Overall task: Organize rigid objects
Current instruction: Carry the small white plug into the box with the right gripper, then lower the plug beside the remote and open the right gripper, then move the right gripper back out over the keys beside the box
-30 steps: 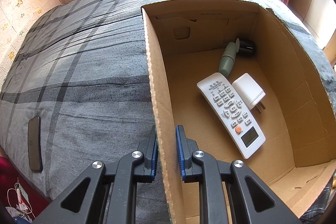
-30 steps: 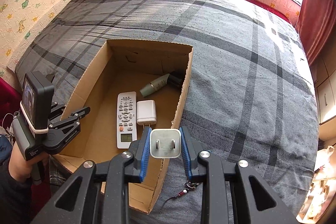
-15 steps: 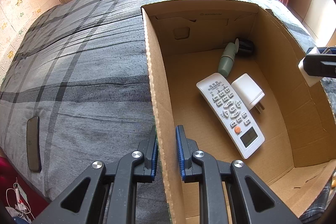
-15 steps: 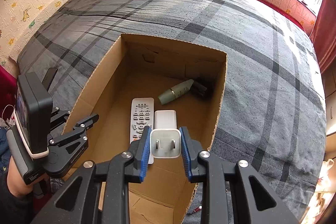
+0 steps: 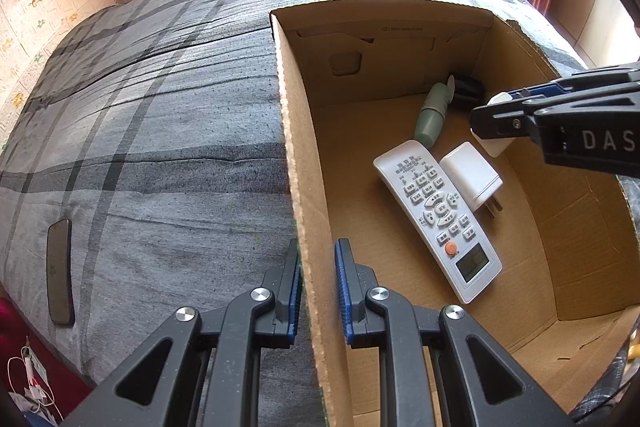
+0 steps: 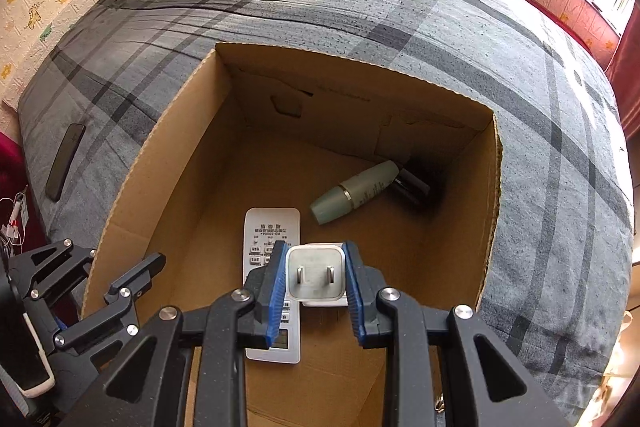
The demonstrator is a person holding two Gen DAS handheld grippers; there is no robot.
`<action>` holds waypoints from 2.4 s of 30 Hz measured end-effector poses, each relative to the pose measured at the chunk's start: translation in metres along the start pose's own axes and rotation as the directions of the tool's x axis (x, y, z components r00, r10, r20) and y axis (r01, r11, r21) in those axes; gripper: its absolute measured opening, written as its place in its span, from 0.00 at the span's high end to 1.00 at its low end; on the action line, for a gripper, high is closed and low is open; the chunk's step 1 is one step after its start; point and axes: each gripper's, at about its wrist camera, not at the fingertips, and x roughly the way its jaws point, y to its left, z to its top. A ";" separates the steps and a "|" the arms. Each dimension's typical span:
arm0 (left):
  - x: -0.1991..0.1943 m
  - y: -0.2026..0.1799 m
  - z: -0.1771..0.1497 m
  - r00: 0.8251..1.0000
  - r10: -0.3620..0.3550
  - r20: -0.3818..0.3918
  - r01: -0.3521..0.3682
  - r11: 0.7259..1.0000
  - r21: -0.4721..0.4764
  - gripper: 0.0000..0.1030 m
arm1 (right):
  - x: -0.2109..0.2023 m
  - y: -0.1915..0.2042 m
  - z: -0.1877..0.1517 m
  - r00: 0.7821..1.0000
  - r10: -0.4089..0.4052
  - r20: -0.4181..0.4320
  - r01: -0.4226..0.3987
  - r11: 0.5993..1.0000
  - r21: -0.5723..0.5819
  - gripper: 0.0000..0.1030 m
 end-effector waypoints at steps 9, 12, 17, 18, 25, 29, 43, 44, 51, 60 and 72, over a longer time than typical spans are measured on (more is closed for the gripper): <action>0.000 0.000 0.000 1.000 0.001 0.000 -0.001 1.000 0.001 0.82 | 0.029 0.000 0.013 0.999 0.001 -0.034 -0.001 1.000 0.019 0.73; 0.000 0.000 0.000 1.000 0.000 0.000 0.000 1.000 0.001 0.82 | 0.036 -0.002 0.015 0.999 0.006 -0.044 -0.005 1.000 0.029 0.72; 0.000 0.002 0.000 1.000 -0.002 -0.001 0.002 1.000 -0.002 0.82 | 0.042 -0.005 0.015 0.999 0.017 -0.041 -0.015 0.999 0.048 0.72; 0.001 0.002 0.000 1.000 -0.002 0.000 0.002 1.000 -0.002 0.82 | 0.042 -0.005 0.016 0.999 0.018 -0.040 -0.016 0.999 0.047 0.72; 0.001 0.001 0.001 1.000 0.000 -0.002 0.000 1.000 0.000 0.82 | 0.040 -0.006 0.018 0.999 0.026 -0.021 -0.024 0.998 0.052 0.62; 0.001 0.001 0.000 1.000 0.001 -0.002 -0.001 1.000 -0.001 0.82 | 0.031 -0.008 0.020 1.000 0.026 0.004 -0.026 0.998 0.055 0.55; 0.001 0.000 0.000 1.000 0.007 -0.002 -0.007 1.000 0.000 0.82 | -0.006 -0.001 0.012 0.999 -0.007 0.050 0.004 0.999 0.053 0.50; 0.001 0.000 0.000 1.000 0.006 -0.003 -0.006 1.000 0.000 0.82 | -0.008 0.000 0.011 0.999 -0.007 0.053 0.004 0.999 0.054 0.50; 0.001 0.000 0.001 1.000 0.008 -0.004 -0.008 1.000 0.002 0.82 | -0.027 -0.006 0.003 0.997 -0.015 0.072 0.010 0.998 0.067 0.46; 0.001 0.000 0.001 1.000 0.010 -0.003 -0.010 1.000 0.001 0.82 | -0.057 -0.025 -0.013 0.993 -0.061 0.099 0.052 0.995 0.090 0.32; 0.000 -0.001 0.001 1.000 0.017 -0.004 -0.017 1.000 0.004 0.82 | -0.096 -0.069 -0.046 0.983 -0.115 0.140 0.092 0.983 0.156 0.09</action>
